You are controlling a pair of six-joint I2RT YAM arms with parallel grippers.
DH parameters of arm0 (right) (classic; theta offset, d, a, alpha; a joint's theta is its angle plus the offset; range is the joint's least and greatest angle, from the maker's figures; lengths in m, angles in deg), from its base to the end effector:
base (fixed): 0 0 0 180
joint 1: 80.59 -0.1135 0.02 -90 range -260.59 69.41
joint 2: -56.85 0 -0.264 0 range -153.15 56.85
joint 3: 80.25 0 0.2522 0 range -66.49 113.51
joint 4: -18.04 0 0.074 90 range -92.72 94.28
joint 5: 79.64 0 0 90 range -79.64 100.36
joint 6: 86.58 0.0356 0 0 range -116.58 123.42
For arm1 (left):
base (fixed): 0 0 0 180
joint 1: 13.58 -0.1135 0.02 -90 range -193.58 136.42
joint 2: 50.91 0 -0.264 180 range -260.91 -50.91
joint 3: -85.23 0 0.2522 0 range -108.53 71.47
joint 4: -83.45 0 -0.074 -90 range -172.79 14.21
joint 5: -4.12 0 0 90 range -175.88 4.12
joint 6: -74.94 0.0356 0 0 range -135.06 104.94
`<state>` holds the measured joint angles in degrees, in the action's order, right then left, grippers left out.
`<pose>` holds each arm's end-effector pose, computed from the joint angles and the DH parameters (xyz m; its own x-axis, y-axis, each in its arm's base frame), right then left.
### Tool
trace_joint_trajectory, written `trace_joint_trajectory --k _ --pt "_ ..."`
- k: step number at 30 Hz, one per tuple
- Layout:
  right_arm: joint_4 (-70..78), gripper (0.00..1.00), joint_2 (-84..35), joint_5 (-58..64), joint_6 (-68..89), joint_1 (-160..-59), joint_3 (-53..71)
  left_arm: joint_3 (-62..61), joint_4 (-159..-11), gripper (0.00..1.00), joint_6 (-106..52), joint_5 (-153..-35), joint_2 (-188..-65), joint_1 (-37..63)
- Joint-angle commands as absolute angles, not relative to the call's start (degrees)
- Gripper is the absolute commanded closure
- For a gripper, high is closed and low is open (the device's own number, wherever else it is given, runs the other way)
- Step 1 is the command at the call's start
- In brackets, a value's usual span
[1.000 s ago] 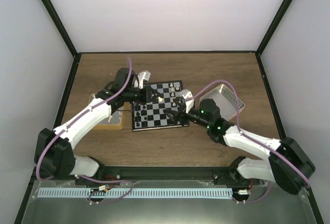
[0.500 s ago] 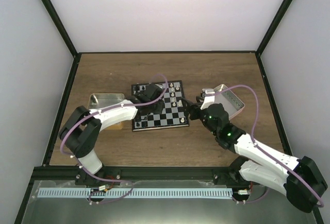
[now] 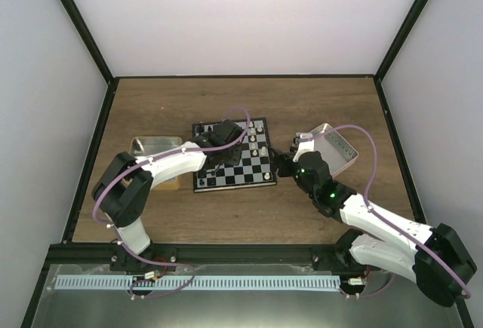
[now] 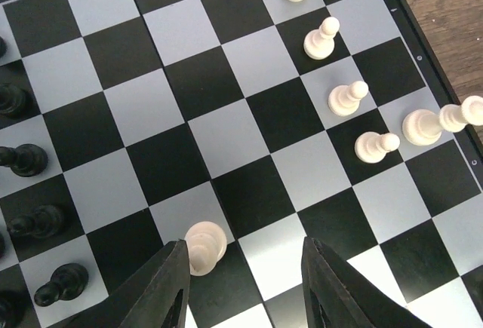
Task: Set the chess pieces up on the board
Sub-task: Pick up the chess piece from the chessboard.
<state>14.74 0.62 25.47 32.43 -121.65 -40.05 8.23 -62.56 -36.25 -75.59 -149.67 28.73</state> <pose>0.1704 0.1361 0.2274 -0.4359 0.2412 -0.8671 -0.2713 0.8834 0.3822 0.2674 -0.2348 0.1908 -0.7825 0.2313 -0.5781 0.3273 0.9426 -0.0658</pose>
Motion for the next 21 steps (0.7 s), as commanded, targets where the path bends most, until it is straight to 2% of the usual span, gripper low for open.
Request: trace_joint_trajectory --k 1,10,21 --pt "13.6 0.16 0.0 27.0 33.6 -121.5 -37.4 3.2 -54.1 0.56 -38.2 -77.1 -152.9 28.0" --pt "12.4 0.16 -0.5 27.0 34.3 -121.6 -37.2 -0.9 -50.3 0.56 -40.7 -77.3 -156.9 25.5" --pt "12.4 0.16 -0.7 27.5 34.2 -121.6 -37.2 -2.2 -50.2 0.61 -40.7 -79.9 -158.4 25.0"
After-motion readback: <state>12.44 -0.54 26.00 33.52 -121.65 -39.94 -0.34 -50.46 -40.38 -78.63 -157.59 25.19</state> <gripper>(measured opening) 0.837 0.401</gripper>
